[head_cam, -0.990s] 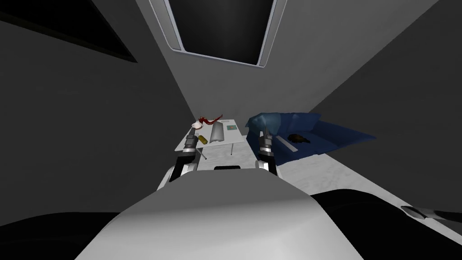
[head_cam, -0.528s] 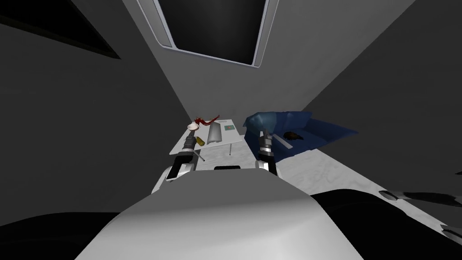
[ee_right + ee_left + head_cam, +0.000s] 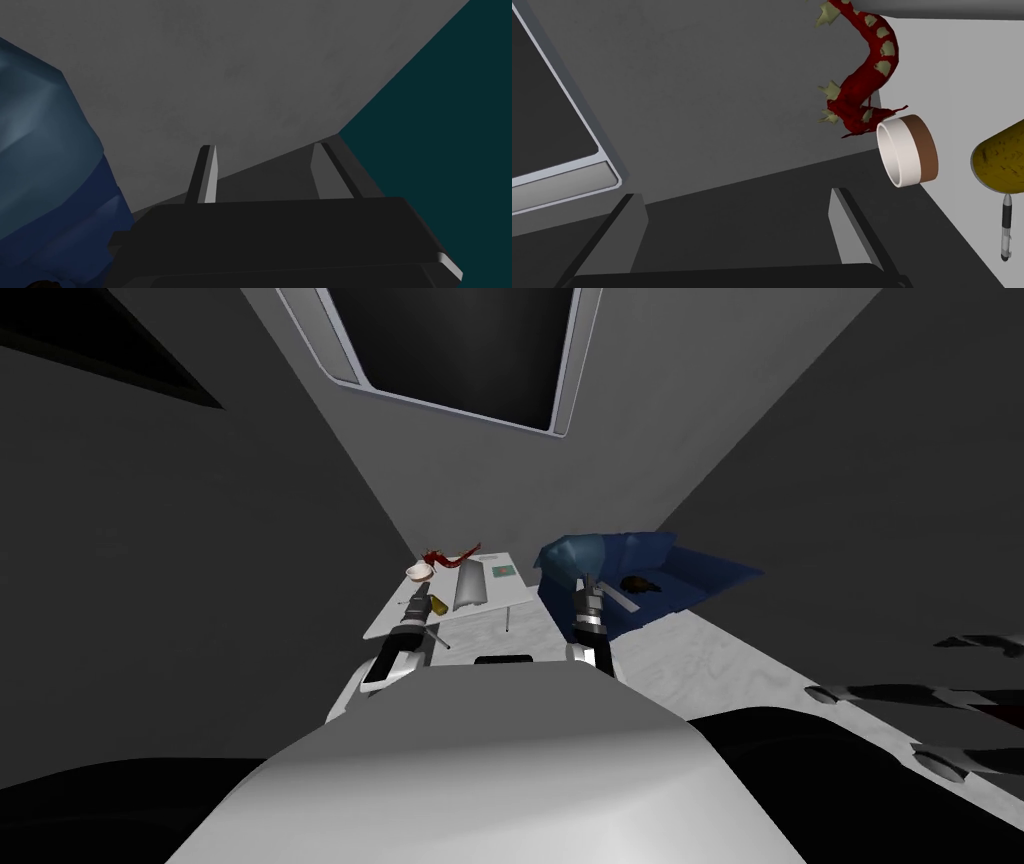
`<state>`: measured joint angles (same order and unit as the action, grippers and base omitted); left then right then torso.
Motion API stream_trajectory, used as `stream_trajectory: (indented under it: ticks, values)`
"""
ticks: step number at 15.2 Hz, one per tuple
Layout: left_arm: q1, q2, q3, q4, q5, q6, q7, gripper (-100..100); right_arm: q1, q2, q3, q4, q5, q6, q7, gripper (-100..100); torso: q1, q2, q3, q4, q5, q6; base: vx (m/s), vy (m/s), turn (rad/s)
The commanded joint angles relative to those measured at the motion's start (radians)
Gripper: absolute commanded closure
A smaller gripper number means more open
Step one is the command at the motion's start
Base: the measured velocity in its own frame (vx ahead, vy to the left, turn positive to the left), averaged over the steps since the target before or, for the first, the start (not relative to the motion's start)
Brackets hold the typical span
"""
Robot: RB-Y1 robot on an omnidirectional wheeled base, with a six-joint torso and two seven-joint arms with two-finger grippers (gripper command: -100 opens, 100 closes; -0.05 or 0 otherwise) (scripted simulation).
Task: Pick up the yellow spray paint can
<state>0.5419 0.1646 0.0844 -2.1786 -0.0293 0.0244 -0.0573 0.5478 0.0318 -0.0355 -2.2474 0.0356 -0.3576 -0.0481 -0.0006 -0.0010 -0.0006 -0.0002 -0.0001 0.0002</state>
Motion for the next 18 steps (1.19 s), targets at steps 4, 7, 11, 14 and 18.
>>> stream_trajectory:
  ticks: [4, 7, 11, 14, 18]
  values:
    - [0.003, 0.018, 0.038, 0.011, 0.019, 0.107, 0.009, -100, 0.0, 0.0, 0.0, 0.0, 0.0, 0.0, 0.0, 0, 0.0, 0.0, 0.0, 0.0, 0.0, 0.0, 0.014, -0.01, -0.11]
    - [0.005, 0.024, 0.054, 0.017, 0.027, 0.163, 0.013, -100, 0.0, 0.0, 0.0, 0.0, 0.0, 0.0, 0.0, 0, 0.0, 0.0, 0.0, 0.0, 0.0, 0.0, 0.019, -0.011, -0.09]
    - [0.007, 0.03, 0.071, 0.023, 0.035, 0.229, 0.016, -100, 0.0, 0.0, 0.0, 0.0, 0.0, 0.0, 0.0, 0, 0.0, 0.0, 0.0, 0.0, 0.0, 0.0, 0.018, -0.011, -0.115]
    - [0.011, 0.041, 0.105, 0.036, 0.051, 0.307, 0.023, -100, 0.0, 0.0, 0.0, 0.0, 0.0, 0.0, 0.0, 0, 0.0, 0.0, 0.0, 0.0, 0.0, 0.0, 0.019, -0.013, -0.136]
    - [0.013, 0.046, 0.122, 0.042, 0.059, 0.382, 0.027, -100, 0.0, 0.0, 0.0, 0.0, 0.0, 0.0, 0.0, 0, 0.0, 0.0, 0.0, 0.0, 0.0, 0.0, 0.019, -0.008, -0.112]
